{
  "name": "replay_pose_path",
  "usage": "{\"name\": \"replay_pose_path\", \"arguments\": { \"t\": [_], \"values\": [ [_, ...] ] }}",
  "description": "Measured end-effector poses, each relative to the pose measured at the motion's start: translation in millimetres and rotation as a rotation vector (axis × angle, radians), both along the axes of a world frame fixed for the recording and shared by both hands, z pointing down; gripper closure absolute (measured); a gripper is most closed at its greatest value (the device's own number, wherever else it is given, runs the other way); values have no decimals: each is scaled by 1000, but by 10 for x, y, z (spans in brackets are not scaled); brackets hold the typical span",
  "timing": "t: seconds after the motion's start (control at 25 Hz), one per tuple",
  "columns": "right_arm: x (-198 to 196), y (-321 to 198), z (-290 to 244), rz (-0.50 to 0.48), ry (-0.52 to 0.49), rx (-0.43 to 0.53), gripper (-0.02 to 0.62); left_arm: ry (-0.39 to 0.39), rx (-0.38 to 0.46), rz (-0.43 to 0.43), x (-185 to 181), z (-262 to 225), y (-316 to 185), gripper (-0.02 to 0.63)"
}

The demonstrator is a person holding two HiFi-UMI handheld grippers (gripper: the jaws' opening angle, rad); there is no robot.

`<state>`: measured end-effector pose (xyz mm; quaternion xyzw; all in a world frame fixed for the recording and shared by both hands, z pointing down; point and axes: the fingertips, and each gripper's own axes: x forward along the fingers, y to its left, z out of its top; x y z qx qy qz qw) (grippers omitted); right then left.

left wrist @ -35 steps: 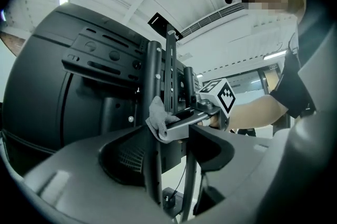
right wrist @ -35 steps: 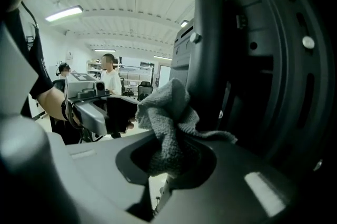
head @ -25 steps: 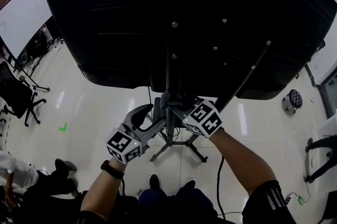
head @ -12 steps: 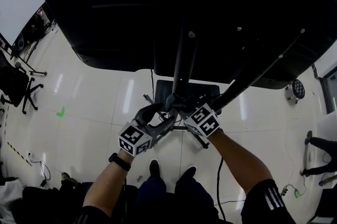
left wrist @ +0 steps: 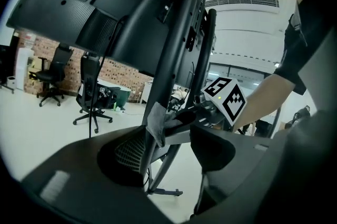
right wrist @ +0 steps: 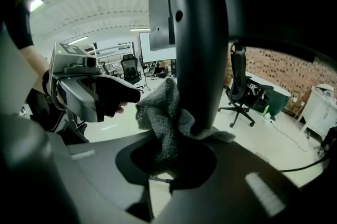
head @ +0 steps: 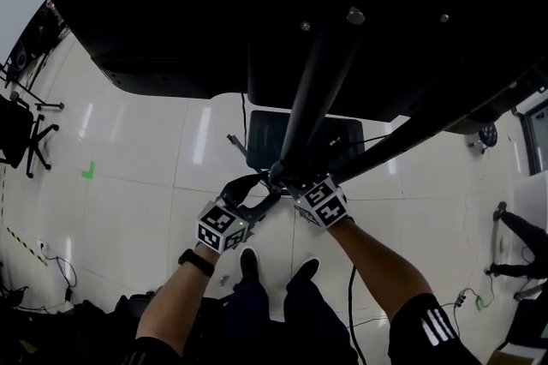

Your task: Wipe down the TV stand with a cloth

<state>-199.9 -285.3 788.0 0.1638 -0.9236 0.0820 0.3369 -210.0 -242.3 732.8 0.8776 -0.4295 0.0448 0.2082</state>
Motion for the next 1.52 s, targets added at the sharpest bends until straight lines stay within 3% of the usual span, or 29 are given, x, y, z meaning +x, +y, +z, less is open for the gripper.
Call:
{"name": "replay_pose_path", "arguments": {
  "t": [0.28, 0.52, 0.76, 0.92, 1.08, 1.2, 1.52],
  "values": [
    [-57, 57, 797, -9, 74, -60, 565, 25, -80, 0, -37, 727, -90, 313],
    [23, 15, 1544, 83, 110, -142, 565, 50, -133, -8, -18, 1249, -125, 311],
    [-7, 41, 2025, 81, 179, -183, 565, 53, -194, 2, 5, 1754, -156, 308],
    [-59, 57, 2163, 120, 142, -249, 565, 43, -214, 3, -71, 1832, -119, 308],
    [-53, 182, 1926, 125, 39, -260, 565, 58, -182, 22, -22, 1584, -9, 308],
    [-31, 295, 1510, 95, -42, -210, 564, 68, -125, 49, 51, 1190, 23, 308],
    [249, 491, -324, 107, -269, 14, 565, 41, 120, 138, 293, -324, 121, 308]
  ]
}}
